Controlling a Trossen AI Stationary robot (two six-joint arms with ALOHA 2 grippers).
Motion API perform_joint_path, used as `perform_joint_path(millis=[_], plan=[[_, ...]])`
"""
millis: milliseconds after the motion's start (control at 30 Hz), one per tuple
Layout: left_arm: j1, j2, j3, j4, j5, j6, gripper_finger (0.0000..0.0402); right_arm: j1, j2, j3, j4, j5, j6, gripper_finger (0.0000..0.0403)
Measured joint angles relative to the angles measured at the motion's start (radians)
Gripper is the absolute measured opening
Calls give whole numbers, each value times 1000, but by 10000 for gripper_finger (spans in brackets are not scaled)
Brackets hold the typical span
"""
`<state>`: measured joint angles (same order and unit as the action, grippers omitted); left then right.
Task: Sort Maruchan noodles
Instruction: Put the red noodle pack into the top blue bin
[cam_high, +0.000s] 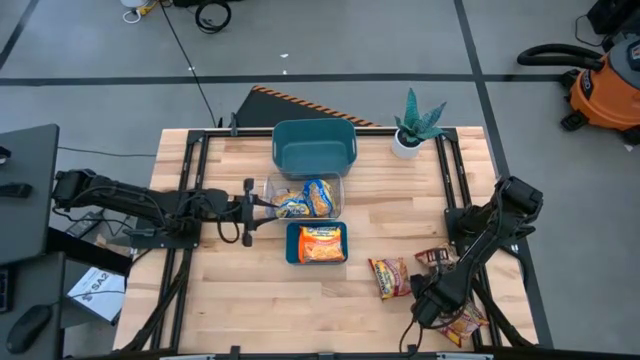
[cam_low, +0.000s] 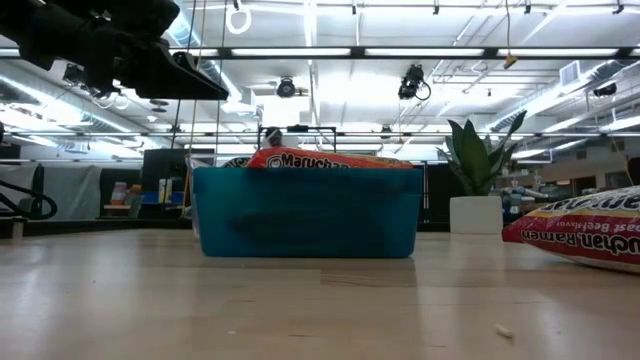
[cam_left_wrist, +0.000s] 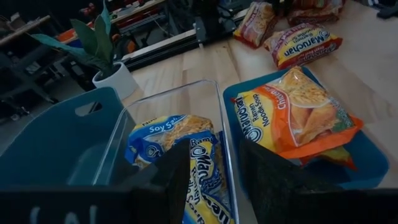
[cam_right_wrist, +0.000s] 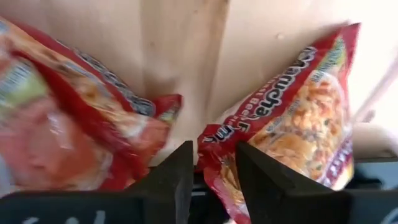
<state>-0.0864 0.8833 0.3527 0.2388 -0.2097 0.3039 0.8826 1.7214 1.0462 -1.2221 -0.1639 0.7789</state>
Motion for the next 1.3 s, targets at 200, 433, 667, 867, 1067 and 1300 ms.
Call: perform_joint_path(millis=[200, 433, 667, 867, 1067, 1300], plan=[[0, 0, 0, 1, 0, -38, 146, 6, 0, 0, -20, 58, -49, 60], [0, 0, 0, 3, 0, -58, 146, -25, -2, 3, -63, 85, -30, 11], [0, 0, 20, 39, 0, -116, 146, -142, -13, 167, -327, 283, -120, 6], [-17, -21, 70, 11, 0, -115, 146, -271, -42, 302, -354, 532, -211, 6], [-19, -110, 91, -80, 0, -137, 146, -416, -58, 396, -346, 733, -275, 6], [-17, -221, 90, -154, -7, -167, 146, -599, -60, 491, -332, 981, -408, 6]])
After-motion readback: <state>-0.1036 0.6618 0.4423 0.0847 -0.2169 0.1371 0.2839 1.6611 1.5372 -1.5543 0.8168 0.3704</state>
